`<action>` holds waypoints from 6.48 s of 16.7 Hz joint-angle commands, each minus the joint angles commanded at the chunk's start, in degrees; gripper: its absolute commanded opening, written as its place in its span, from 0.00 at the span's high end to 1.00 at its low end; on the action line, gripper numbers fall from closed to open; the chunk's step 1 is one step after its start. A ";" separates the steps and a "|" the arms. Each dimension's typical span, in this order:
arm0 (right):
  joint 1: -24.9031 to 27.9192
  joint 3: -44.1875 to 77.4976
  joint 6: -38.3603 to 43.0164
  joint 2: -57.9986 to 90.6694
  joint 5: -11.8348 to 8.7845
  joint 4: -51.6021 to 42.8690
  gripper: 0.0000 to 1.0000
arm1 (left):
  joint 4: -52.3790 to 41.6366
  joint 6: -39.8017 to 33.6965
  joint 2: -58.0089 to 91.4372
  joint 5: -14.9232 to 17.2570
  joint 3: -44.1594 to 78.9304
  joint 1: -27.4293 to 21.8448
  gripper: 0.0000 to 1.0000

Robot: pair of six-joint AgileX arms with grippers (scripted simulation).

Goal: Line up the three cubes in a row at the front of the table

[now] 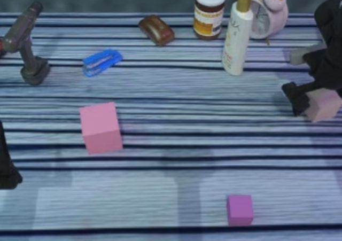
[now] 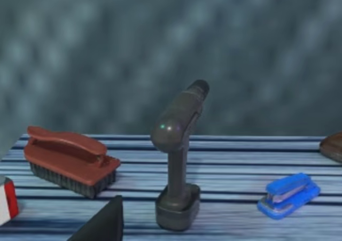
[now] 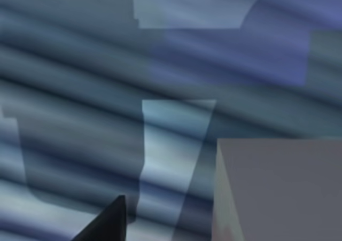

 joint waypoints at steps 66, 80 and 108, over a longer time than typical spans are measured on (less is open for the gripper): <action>47.55 -23.22 65.79 -22.22 0.87 1.03 1.00 | 0.00 0.00 0.00 0.00 0.00 0.00 0.00; 47.56 -26.68 66.19 -19.98 0.99 6.67 0.47 | 0.00 0.00 0.00 0.00 0.00 0.00 0.00; 48.01 -18.30 66.24 -25.73 0.94 -7.61 0.00 | 0.00 0.00 0.00 0.00 0.00 0.00 0.00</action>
